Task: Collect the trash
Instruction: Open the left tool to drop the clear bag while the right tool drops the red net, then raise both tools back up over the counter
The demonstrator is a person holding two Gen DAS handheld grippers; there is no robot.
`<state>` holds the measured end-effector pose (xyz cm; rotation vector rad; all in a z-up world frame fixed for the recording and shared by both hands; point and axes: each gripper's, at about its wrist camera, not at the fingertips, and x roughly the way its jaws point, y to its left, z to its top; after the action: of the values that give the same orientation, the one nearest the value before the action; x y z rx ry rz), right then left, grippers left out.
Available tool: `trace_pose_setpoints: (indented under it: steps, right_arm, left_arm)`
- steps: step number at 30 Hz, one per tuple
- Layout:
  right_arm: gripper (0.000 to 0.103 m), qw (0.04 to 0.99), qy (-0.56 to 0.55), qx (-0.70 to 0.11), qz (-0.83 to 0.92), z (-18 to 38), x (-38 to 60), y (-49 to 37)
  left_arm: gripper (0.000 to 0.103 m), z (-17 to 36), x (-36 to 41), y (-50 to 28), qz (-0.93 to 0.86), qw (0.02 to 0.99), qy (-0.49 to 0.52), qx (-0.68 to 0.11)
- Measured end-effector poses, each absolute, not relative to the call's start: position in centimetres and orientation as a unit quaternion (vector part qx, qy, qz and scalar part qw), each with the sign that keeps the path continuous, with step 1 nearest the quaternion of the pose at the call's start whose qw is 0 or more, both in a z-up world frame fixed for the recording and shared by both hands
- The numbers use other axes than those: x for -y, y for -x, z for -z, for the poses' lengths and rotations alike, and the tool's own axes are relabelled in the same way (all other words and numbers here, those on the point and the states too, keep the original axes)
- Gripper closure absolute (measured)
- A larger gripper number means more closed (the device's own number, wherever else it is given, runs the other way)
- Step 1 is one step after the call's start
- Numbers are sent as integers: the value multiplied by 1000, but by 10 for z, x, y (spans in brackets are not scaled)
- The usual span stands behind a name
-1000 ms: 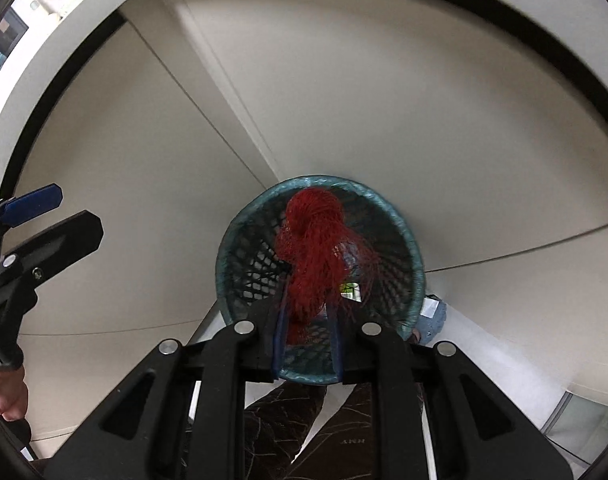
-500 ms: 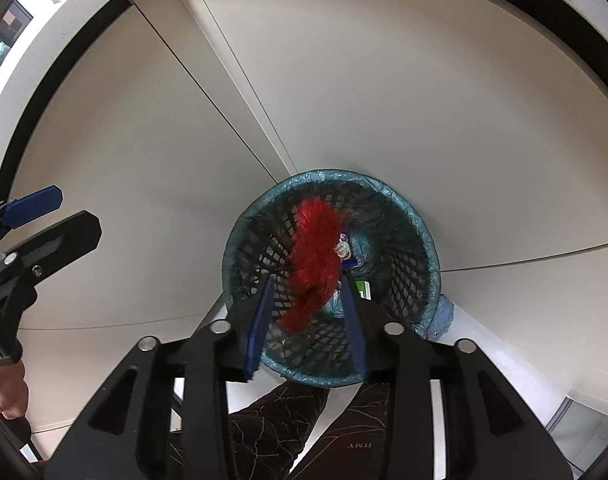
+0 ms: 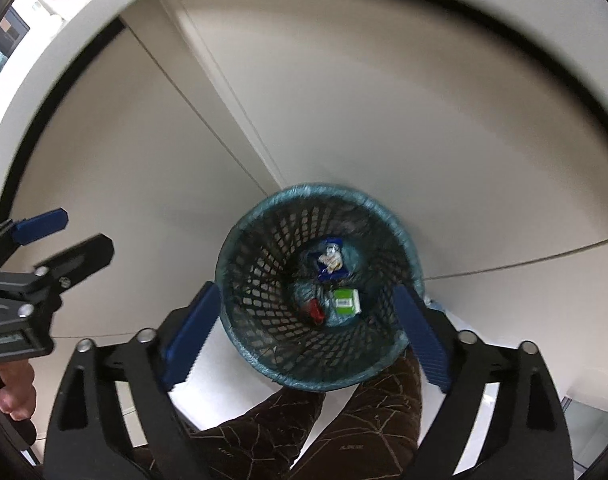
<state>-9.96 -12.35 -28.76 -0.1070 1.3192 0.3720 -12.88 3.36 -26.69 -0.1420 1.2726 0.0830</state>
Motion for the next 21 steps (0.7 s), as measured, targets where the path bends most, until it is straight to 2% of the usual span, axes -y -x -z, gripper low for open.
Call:
trace_pose_setpoints:
  steps: [3, 14, 21]
  right_arm:
    - [8, 786, 58, -596, -154, 261, 135, 96]
    - [8, 829, 30, -548, -110, 144, 184, 87]
    - [8, 848, 9, -524, -78, 96, 213, 78]
  left_arm:
    - [6, 253, -32, 125, -36, 801, 63, -595]
    - [6, 174, -13, 105, -19, 818, 53, -572]
    - [6, 134, -7, 90, -12, 829, 52, -557]
